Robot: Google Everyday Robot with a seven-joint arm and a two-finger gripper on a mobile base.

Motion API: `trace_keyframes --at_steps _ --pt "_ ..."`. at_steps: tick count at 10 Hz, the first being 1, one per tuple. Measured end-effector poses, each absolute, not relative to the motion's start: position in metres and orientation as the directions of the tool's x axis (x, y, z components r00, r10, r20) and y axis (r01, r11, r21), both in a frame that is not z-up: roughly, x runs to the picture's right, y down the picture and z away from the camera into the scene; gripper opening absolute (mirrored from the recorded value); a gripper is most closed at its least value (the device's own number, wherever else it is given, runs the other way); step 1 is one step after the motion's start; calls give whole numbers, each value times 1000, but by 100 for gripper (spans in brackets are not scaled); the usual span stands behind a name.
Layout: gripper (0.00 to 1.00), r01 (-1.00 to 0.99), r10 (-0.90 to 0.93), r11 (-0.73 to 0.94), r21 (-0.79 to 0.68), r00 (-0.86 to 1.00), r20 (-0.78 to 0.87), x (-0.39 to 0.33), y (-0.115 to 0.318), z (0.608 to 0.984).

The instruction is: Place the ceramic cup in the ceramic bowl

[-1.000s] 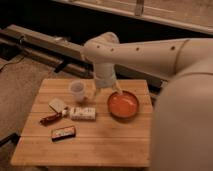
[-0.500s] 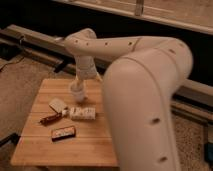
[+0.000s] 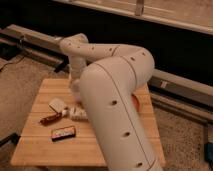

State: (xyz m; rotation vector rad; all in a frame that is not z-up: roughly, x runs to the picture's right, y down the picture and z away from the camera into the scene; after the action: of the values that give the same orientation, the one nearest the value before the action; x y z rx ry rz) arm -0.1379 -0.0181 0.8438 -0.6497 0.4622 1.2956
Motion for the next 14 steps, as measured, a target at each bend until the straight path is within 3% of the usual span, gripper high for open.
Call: trace_keyframes --at_steps 14 --pt "78 -981 693 136 -137 193 -695 -135 5 900"
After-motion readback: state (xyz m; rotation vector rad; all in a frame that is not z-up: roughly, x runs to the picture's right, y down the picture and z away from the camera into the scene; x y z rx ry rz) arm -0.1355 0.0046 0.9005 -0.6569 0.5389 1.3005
